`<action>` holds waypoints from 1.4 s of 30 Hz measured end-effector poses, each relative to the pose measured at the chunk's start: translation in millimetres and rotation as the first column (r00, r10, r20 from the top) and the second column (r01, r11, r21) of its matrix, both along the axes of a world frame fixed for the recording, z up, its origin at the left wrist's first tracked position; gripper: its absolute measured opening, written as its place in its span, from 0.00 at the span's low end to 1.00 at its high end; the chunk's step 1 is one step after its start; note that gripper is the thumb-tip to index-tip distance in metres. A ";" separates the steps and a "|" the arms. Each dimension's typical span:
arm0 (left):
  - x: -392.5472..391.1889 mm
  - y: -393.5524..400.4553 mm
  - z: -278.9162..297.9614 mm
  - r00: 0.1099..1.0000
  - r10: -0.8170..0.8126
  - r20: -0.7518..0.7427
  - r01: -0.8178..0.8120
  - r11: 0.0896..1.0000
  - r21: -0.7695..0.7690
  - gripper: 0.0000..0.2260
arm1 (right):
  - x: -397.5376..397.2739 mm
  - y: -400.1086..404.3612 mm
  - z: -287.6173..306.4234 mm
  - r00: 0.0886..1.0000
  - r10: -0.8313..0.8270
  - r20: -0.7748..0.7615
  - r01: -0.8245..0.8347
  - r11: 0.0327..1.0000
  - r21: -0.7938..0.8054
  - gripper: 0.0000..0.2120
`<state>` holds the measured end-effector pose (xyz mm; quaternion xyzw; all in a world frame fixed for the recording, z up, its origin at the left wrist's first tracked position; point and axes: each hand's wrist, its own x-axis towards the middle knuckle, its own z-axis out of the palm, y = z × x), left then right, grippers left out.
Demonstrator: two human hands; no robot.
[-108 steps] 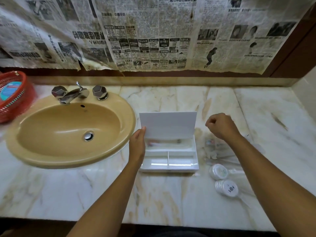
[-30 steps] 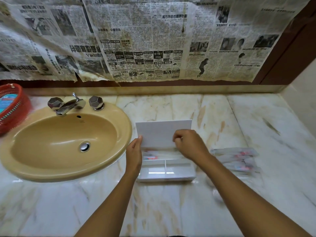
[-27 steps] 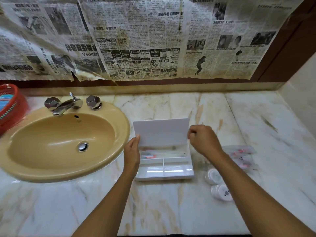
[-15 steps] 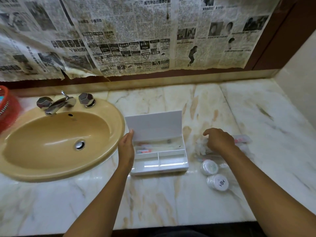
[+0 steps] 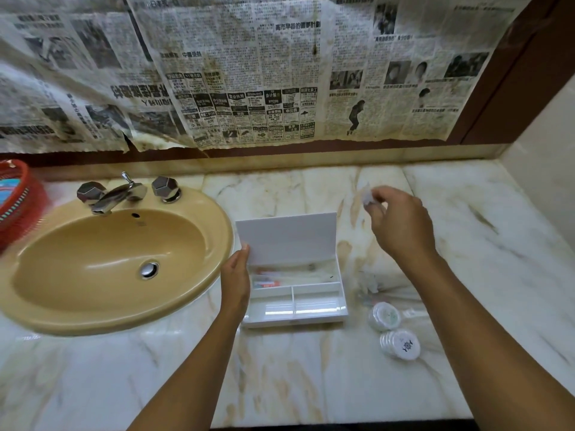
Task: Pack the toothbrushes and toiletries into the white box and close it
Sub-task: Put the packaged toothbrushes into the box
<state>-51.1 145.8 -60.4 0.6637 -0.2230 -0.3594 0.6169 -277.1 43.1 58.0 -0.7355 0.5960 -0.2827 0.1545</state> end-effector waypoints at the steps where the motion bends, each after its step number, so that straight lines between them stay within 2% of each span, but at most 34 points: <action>1: 0.4 0.4 0.4 1.000 -0.003 0.000 0.003 1.000 0.005 0.11 | 7.0 5.2 15.1 0.997 0.029 0.078 -0.026 0.999 -0.037 0.05; 5: 1.9 0.1 -0.4 1.000 -0.008 0.003 0.008 1.000 0.013 0.12 | 40.5 32.0 57.8 0.900 0.221 0.374 -0.186 0.974 -0.129 0.04; 7: 3.8 0.2 -2.4 1.000 -0.008 -0.001 0.008 1.000 0.020 0.12 | 61.1 44.7 55.4 0.853 0.322 0.411 -0.300 0.947 -0.120 0.04; 10: 5.6 0.3 -5.1 1.000 -0.016 0.012 0.016 1.000 0.007 0.13 | 91.3 60.7 20.1 0.839 0.446 0.312 -0.449 0.891 -0.067 0.03; 13: 5.0 1.2 -3.8 0.998 -0.008 0.062 0.006 1.000 0.019 0.15 | 114.0 72.9 -24.3 0.843 0.536 0.052 -0.536 0.844 -0.003 0.05; 16: 6.7 0.9 -7.0 0.997 -0.021 0.070 0.019 0.999 0.028 0.18 | 123.6 77.8 -55.5 0.827 0.547 -0.130 -0.544 0.837 0.060 0.07; 20: 7.8 -0.5 -8.2 1.000 -0.005 0.004 0.005 1.000 0.027 0.18 | 132.0 76.2 -84.4 0.793 0.551 -0.261 -0.529 0.835 0.152 0.12; 25: 8.0 -0.2 -7.7 0.999 -0.011 -0.041 0.012 1.000 0.005 0.17 | 134.2 75.7 -102.2 0.787 0.552 -0.277 -0.486 0.830 0.274 0.12; 29: 7.6 -1.2 -7.8 0.999 -0.006 -0.033 0.006 1.000 0.000 0.19 | 132.1 75.0 -96.4 0.801 0.556 -0.222 -0.523 0.831 0.190 0.12; 31: 8.7 -2.1 -10.7 0.999 0.000 -0.049 0.000 1.000 -0.007 0.17 | 130.9 75.6 -96.2 0.755 0.626 -0.195 -0.578 0.776 0.251 0.14; 33: 9.6 -2.9 -12.9 0.998 0.003 -0.069 -0.004 1.000 -0.012 0.14 | 127.8 74.8 -101.4 0.719 0.670 -0.186 -0.570 0.721 0.394 0.18; 35: 9.0 -3.5 -13.0 0.998 0.005 -0.063 -0.005 1.000 -0.006 0.13 | 123.2 70.4 -108.2 0.661 0.711 -0.237 -0.539 0.671 0.509 0.21; 37: 8.3 -3.4 -12.4 0.999 0.013 -0.052 -0.013 1.000 0.004 0.13 | 122.4 69.2 -109.0 0.608 0.742 -0.284 -0.526 0.644 0.556 0.21; 39: 7.8 -3.5 -12.4 0.999 0.013 -0.039 -0.012 1.000 0.017 0.12 | 125.0 70.8 -106.4 0.616 0.723 -0.313 -0.524 0.673 0.522 0.21; 42: 8.0 -3.8 -12.3 1.000 -0.005 -0.031 0.006 1.000 0.030 0.12 | 129.1 76.6 -104.1 0.698 0.640 -0.320 -0.534 0.764 0.362 0.19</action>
